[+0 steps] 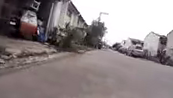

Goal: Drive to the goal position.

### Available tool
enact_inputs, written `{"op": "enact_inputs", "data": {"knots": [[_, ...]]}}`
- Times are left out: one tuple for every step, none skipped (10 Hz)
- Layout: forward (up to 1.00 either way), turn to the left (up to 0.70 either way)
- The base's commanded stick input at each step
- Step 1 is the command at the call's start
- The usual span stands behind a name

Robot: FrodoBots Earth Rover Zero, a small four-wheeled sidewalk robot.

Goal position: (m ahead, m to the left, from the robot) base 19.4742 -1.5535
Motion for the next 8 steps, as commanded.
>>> {"op": "enact_inputs", "data": {"knots": [[0.7,0.0],[0.7,0.0],[0.7,0.0],[0.7,0.07],[0.7,0.04],[0.7,0.0],[0.7,0.0],[0.7,0.0]]}}
